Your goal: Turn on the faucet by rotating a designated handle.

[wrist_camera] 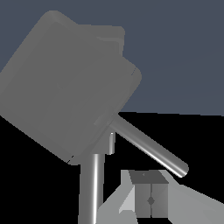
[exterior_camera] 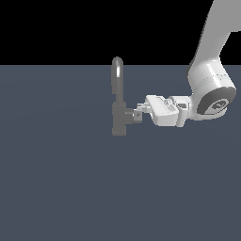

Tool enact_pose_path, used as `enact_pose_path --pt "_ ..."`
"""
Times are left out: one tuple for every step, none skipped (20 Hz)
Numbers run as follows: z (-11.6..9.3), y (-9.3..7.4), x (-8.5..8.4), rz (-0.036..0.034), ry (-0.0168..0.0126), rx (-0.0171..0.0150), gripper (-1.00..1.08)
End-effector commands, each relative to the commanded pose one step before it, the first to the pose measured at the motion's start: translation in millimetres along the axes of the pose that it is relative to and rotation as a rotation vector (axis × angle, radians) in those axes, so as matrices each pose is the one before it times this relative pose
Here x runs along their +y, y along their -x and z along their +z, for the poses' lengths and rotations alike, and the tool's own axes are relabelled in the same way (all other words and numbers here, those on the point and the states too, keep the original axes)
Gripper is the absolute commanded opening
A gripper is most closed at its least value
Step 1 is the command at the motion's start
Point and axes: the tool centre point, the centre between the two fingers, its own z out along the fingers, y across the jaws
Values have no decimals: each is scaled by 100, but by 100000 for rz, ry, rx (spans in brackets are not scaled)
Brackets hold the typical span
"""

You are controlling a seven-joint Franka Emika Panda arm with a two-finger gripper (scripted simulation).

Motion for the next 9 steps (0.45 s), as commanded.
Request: enact_pose_path --pt "-17 -2040 847 1771 -90 -99 -100" --pt "1 -716 270 329 30 -52 -100" --pt "0 -710 268 326 29 -51 -100" --pt "0 -707 265 326 29 -51 -100" --pt "0 -699 263 319 28 -50 -100" --pt "-1 -695 259 319 27 -50 -100" --pt "-2 -689 256 315 26 -49 -100" --pt "-3 -682 250 312 24 -47 -100" --pt "0 0 0 0 0 0 -100"
